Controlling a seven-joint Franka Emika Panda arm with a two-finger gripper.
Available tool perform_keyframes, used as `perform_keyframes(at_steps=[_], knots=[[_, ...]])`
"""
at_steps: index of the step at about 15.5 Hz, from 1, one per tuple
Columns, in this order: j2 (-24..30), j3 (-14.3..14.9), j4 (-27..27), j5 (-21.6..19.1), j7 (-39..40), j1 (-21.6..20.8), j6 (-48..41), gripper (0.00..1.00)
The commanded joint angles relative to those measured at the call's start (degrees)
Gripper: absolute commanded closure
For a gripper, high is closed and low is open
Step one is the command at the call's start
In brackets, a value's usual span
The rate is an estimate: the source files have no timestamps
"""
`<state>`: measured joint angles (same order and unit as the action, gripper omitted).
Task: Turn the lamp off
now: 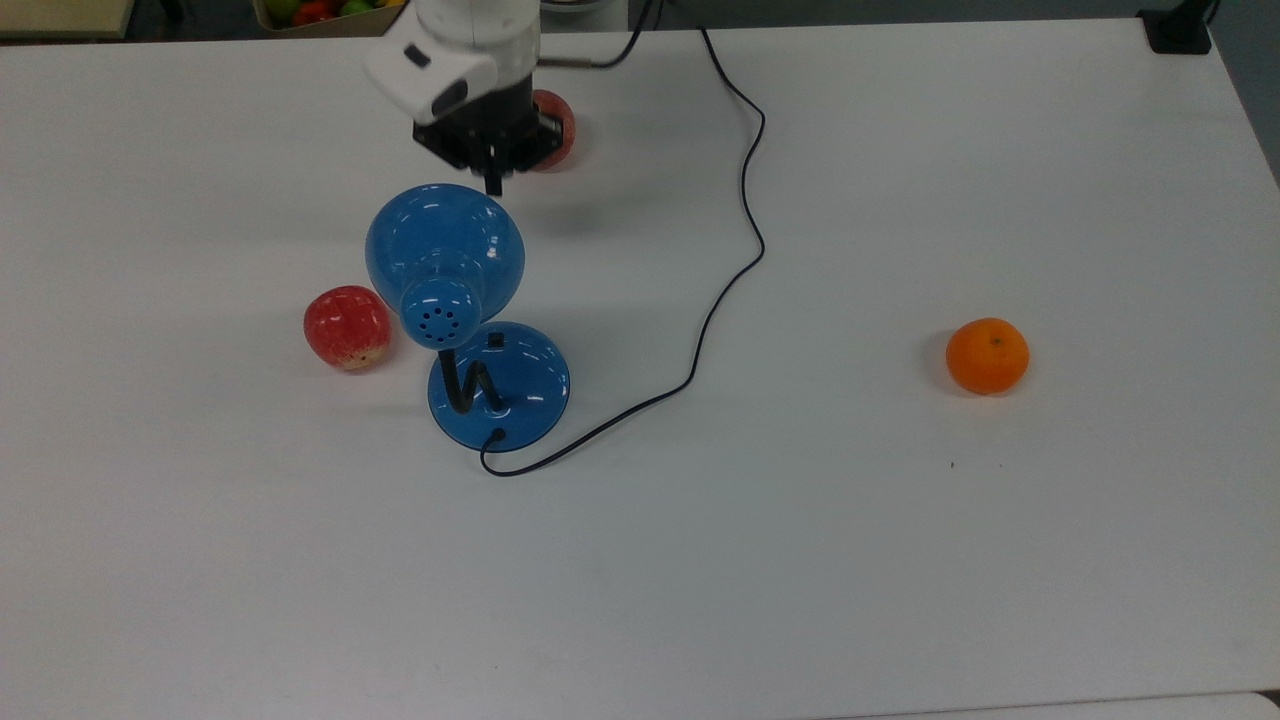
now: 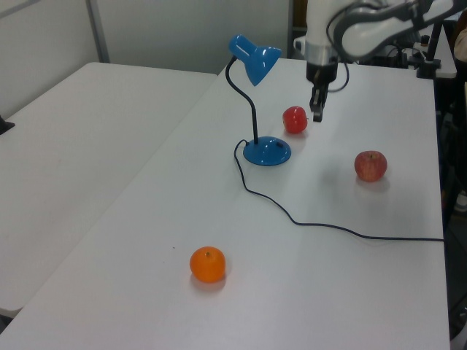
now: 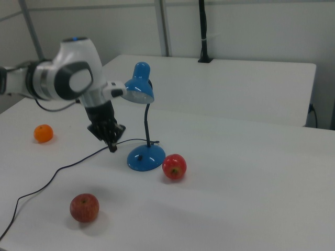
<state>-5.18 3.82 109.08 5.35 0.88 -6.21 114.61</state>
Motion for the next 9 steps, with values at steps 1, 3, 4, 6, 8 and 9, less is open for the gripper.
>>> perform_keyframes(at_steps=[1,3,4,6,8,9], knots=[[2.1,0.14,-7.9,0.01,0.52,-1.08,-12.45,1.0],[2.19,0.14,-12.03,-0.07,0.7,-1.26,-17.21,1.0],[2.19,0.14,-13.62,0.01,0.88,-1.43,-18.71,1.0],[2.28,0.14,-15.65,-0.07,1.05,-1.61,-20.47,1.0],[3.33,0.14,-16.1,0.01,1.05,-2.31,-21.27,1.0],[3.33,0.14,-16.1,0.54,1.05,-2.31,-21.71,0.99]])
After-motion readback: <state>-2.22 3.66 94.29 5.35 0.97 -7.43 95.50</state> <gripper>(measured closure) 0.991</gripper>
